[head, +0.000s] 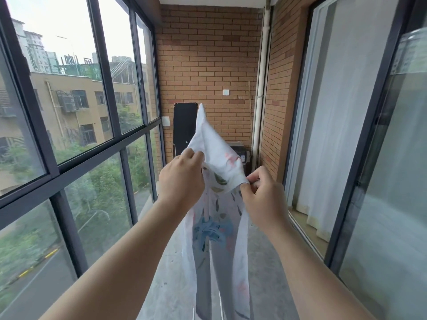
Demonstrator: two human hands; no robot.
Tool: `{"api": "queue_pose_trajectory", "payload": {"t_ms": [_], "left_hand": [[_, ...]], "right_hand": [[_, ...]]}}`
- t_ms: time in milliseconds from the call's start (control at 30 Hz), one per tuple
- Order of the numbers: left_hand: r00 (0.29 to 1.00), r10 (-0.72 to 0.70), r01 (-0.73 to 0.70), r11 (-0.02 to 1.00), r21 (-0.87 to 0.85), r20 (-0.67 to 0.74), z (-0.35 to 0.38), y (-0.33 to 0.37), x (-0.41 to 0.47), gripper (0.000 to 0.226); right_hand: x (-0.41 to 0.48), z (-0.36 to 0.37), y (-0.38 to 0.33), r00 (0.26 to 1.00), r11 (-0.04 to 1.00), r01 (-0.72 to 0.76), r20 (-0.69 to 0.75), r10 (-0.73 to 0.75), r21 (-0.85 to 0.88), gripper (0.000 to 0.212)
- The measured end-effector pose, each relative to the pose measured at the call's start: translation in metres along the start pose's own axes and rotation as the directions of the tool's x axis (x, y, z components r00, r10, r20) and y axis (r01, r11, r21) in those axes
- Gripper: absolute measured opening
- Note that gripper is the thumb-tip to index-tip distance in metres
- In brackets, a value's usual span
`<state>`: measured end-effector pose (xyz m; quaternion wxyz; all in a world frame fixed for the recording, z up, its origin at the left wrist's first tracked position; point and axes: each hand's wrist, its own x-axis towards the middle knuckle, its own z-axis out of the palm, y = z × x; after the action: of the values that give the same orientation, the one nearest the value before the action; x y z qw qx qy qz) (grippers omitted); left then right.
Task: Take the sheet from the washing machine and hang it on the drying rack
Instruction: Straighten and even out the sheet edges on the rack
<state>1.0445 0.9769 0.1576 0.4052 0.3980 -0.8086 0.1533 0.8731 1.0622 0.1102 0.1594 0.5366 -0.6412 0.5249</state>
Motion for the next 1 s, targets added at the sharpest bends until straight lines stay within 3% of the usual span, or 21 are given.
{"api": "queue_pose_trajectory", "payload": {"t_ms": [100,200,333,400,567,733,900,1000], "left_hand": [[0.992,-0.082,0.066,0.984,-0.164,-0.098,-0.017,0.004,0.004,0.017],[0.981,-0.015,-0.024,0.980,-0.198,-0.196,-0.034,0.007,0.009,0.018],[0.986,0.144,-0.146,0.989,-0.013,-0.088,-0.036,0.000,0.017,0.033],[0.996,0.092,-0.092,0.996,0.015,-0.006,-0.035,-0.005,0.021,0.034],[0.995,-0.091,0.074,0.954,-0.291,-0.046,-0.052,-0.005,0.029,0.041],[0.991,0.075,-0.113,0.916,-0.384,-0.114,-0.068,0.010,0.036,0.033],[0.997,0.048,-0.069,0.906,-0.417,-0.060,-0.078,0.025,0.051,0.034],[1.000,0.020,-0.015,0.902,-0.432,0.009,-0.079,0.030,0.053,0.035]], "right_hand": [[-0.001,-0.004,-0.002,0.999,0.997,0.052,0.007,-0.052,-0.052,0.023],[0.000,-0.005,-0.008,0.992,0.987,0.118,0.060,-0.113,-0.106,0.032],[0.003,-0.001,-0.021,0.986,0.984,0.154,0.073,-0.148,-0.090,0.033],[0.003,0.002,-0.026,0.986,0.985,0.162,0.048,-0.159,-0.066,0.033],[0.005,0.003,-0.031,0.985,0.980,0.168,0.040,-0.165,-0.106,0.036],[0.012,0.000,-0.049,0.990,0.986,0.098,0.111,-0.083,-0.135,0.014],[0.021,0.006,-0.066,0.980,0.992,0.122,0.163,-0.115,-0.031,0.051],[0.023,0.005,-0.075,0.981,0.989,0.121,0.164,-0.106,-0.086,0.065]]}}
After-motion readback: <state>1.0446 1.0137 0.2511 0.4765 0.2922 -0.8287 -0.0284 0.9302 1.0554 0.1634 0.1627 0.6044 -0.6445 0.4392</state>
